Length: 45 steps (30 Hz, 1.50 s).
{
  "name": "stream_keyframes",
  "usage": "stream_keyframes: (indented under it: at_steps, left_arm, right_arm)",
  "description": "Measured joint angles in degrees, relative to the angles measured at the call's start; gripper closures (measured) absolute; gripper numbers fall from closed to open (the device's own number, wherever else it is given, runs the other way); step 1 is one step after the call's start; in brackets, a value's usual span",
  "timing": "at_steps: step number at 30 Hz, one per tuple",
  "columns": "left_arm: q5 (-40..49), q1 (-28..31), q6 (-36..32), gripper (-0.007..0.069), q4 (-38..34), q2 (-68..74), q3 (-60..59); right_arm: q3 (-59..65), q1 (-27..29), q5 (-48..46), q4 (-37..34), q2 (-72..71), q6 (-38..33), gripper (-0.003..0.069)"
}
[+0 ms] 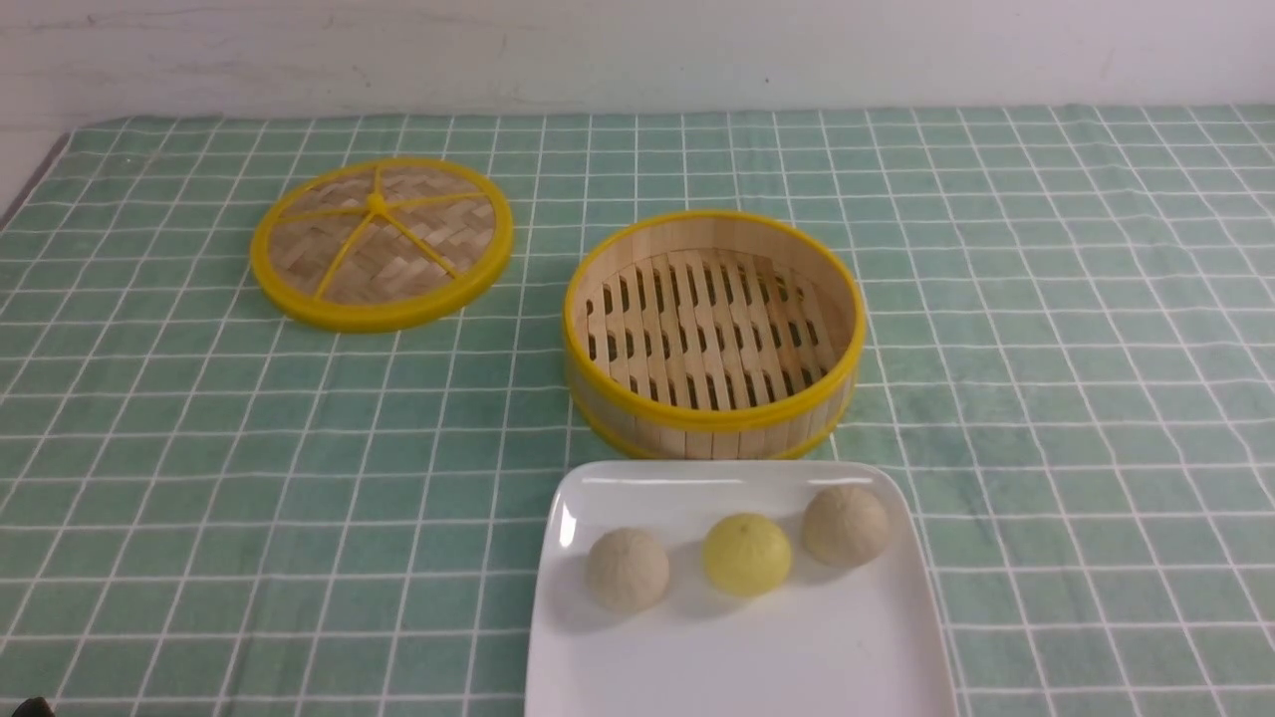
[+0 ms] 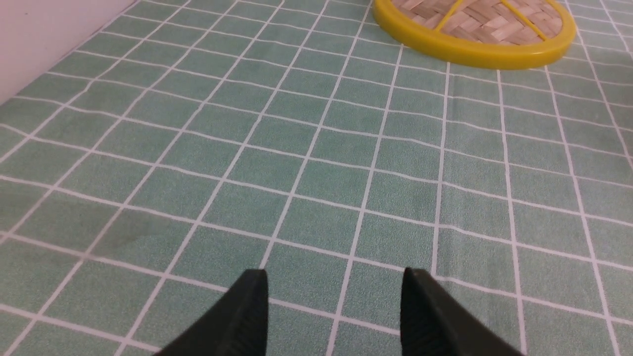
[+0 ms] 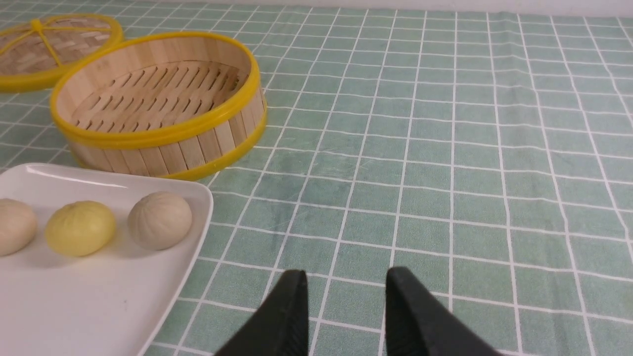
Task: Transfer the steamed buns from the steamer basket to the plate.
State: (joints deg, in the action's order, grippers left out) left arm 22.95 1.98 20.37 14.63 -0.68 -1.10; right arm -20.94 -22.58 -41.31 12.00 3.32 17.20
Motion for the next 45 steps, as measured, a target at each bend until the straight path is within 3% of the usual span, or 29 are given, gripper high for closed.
stream_keyframes:
  at_steps: [31,45]
  left_arm:
    - [-0.1,0.0,0.0,0.0238,2.5,0.0,-0.1]
    - [-0.4,0.0,-0.8,0.0238,-2.1,0.0,-0.1]
  right_arm:
    - [0.0,0.0,0.0,0.0,0.0,0.0,0.0416]
    - [0.0,0.0,0.0,0.0,0.0,0.0,0.0416]
